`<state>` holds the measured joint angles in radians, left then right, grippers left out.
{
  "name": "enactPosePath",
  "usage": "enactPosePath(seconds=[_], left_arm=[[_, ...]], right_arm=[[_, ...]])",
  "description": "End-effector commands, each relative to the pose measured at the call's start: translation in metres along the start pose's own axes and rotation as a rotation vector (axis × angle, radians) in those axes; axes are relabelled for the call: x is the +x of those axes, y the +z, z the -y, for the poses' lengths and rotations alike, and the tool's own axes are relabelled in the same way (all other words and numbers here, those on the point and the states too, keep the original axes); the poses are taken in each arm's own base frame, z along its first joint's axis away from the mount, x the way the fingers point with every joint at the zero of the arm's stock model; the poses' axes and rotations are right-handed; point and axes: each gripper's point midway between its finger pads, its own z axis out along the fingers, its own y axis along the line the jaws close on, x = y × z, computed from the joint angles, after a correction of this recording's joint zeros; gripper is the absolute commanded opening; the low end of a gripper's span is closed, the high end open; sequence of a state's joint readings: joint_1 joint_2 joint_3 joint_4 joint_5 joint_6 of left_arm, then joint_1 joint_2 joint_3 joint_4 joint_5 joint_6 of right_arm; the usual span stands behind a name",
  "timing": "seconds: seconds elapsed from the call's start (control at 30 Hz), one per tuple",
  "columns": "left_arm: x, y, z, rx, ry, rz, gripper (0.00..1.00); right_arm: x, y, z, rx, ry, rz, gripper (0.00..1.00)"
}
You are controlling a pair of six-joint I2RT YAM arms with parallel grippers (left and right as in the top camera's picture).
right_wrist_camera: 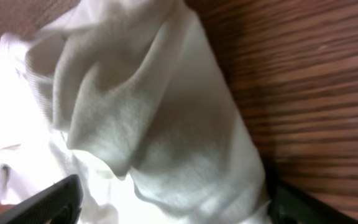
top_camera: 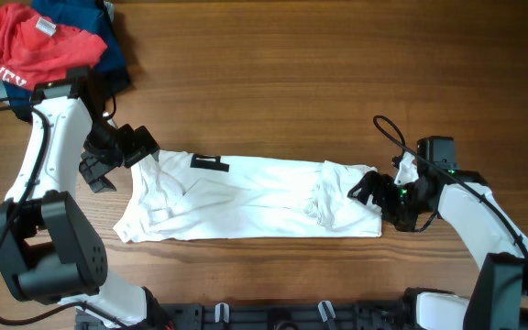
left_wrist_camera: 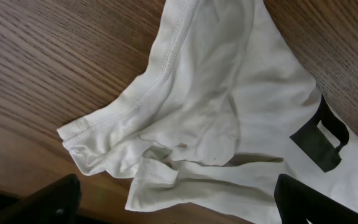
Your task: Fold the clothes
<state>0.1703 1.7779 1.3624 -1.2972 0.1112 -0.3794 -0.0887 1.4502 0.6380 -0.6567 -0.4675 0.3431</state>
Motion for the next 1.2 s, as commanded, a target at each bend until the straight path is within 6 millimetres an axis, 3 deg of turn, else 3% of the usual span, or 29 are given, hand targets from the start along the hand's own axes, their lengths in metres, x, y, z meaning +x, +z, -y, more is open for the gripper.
enactPosePath(seconds=[0.0,0.23,0.3,0.47,0.63,0.87,1.17], left_arm=[[0.004,-0.002,0.002,0.013,0.011,0.002,1.0],[0.004,-0.002,0.002,0.013,0.011,0.002,1.0],[0.004,-0.002,0.002,0.013,0.012,0.002,1.0],[0.004,-0.002,0.002,0.013,0.012,0.002,1.0],[0.004,-0.002,0.002,0.014,0.011,0.003,1.0],[0.004,-0.002,0.002,0.014,0.011,0.003,1.0],[0.004,-0.002,0.002,0.013,0.011,0.002,1.0]], right_arm=[[0.006,0.007,-0.009,-0.072,0.0,-0.043,0.79],[0.003,0.007,-0.003,-0.04,0.017,-0.026,0.04],[-0.001,0.004,0.002,0.004,0.054,-0.012,0.04],[-0.019,-0.033,0.016,0.206,0.066,0.055,0.04],[-0.028,-0.059,0.0,0.244,0.016,0.117,0.04],[-0.011,-0.044,-0.016,0.408,-0.062,0.151,0.04],[0.013,-0.016,-0.069,0.364,-0.186,0.186,0.08]])
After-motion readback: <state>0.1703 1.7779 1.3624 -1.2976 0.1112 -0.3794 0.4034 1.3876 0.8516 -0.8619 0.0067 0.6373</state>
